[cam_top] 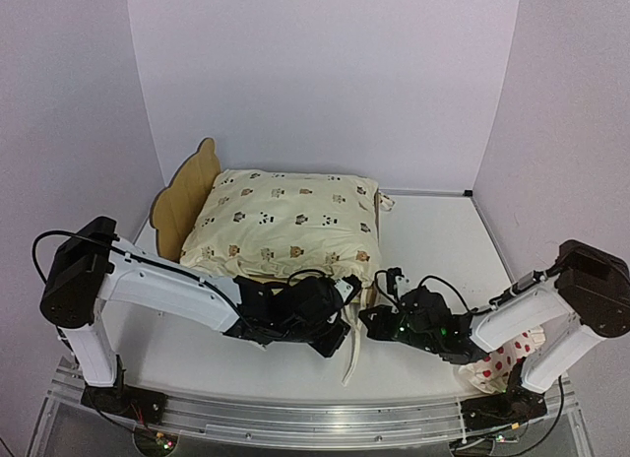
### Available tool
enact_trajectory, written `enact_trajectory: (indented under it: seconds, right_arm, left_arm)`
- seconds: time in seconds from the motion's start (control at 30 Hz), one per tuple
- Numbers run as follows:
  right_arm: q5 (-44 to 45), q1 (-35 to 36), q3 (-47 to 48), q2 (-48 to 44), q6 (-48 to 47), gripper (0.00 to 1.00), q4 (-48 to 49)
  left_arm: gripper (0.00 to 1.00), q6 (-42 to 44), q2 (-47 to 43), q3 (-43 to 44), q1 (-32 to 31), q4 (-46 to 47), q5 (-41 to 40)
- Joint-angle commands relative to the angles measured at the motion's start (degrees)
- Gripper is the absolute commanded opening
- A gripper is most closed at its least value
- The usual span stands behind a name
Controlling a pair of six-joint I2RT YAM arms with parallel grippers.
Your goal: Set up the pet bed
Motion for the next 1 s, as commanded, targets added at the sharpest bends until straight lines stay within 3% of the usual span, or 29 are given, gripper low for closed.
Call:
enact_trajectory:
  seconds: [0.0, 0.6, 0.8, 0.97]
  right_arm:
    - [-1.39, 0.18, 0.10, -3.11, -3.14, 0.00, -1.78]
    - [-7.30, 0.19, -0.17, -6.04, -10.51, 0.00, -3.53]
    - [-10.28, 0.20, 0.96, -5.85, -12.21, 0.00, -4.91]
    - [-11.76, -0.07, 1.93, -8.34, -14.40, 0.13, -10.36]
  left_arm:
    - [0.00, 2.32, 0.34, 4.37, 1.66, 1.00, 0.05]
    - [0.00, 5.38, 8.60, 7.89, 6.10, 7.27, 4.28]
    - [0.00, 7.99, 9.33, 5.08, 7.81, 15.93, 8.35]
    - [0.00, 10.26, 9.37, 2.17, 8.70, 20.79, 10.84]
